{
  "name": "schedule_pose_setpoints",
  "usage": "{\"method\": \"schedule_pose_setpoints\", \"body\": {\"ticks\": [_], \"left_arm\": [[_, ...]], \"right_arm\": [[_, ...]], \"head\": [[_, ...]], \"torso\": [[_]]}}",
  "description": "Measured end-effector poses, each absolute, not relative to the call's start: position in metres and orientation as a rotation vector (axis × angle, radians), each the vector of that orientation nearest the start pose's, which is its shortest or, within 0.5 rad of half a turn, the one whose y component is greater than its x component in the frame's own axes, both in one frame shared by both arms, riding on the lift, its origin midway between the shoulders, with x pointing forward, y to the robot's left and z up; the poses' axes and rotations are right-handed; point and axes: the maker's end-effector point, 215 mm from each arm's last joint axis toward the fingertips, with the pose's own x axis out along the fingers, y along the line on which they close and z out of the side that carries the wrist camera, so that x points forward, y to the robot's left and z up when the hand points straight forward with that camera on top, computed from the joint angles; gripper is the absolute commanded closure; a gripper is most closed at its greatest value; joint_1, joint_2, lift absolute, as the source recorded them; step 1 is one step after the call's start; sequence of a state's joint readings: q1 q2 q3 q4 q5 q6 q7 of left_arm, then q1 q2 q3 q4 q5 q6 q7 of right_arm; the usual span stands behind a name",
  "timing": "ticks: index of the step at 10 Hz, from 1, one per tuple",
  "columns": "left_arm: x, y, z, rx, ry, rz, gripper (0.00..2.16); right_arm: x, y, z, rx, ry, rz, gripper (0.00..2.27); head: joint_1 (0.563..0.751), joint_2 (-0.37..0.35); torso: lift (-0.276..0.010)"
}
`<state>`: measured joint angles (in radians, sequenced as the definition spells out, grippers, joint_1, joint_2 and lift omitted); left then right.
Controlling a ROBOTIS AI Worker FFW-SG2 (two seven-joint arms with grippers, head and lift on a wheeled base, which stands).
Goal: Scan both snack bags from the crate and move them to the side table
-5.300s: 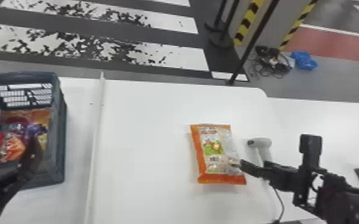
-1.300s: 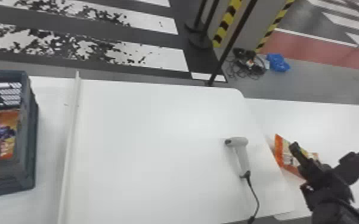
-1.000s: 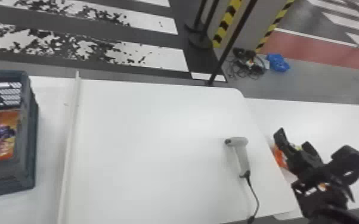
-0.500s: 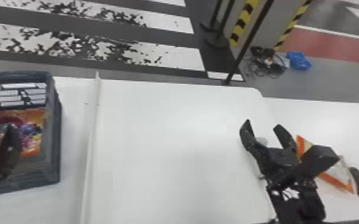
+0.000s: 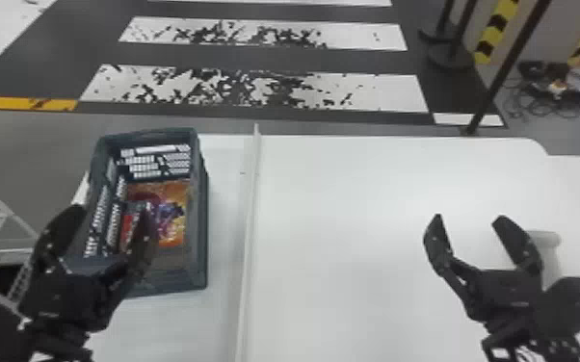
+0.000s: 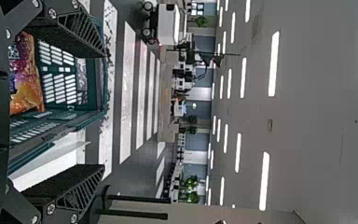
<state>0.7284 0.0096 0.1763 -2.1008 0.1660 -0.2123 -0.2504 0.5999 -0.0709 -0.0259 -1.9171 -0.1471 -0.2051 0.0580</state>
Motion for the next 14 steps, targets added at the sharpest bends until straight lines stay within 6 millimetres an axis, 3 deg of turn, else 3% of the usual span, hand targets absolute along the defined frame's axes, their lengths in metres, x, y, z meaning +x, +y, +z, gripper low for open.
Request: {"method": "schedule_pose_setpoints", "body": {"ticks": [3, 8, 11, 14], "left_arm": [[0.374, 0.280, -0.336, -0.024, 0.011, -0.094, 0.19], [0.400, 0.325, -0.371, -0.054, 0.335, -0.104, 0.19], [0.416, 0.333, -0.372, -0.032, 0.435, -0.151, 0.19], [0.446, 0.342, -0.354, 0.062, 0.447, -0.186, 0.19]], "right_arm": [[0.396, -0.225, -0.393, 0.076, 0.054, 0.058, 0.09], [0.391, -0.222, -0.406, 0.078, 0.082, 0.063, 0.09], [0.389, -0.222, -0.408, 0.079, 0.087, 0.063, 0.09], [0.389, -0.222, -0.410, 0.079, 0.093, 0.063, 0.09]], "head": [[0.695, 0.080], [0.695, 0.146], [0.695, 0.156], [0.695, 0.162]], "torso": [[-0.075], [-0.075], [-0.075], [-0.075]]}}
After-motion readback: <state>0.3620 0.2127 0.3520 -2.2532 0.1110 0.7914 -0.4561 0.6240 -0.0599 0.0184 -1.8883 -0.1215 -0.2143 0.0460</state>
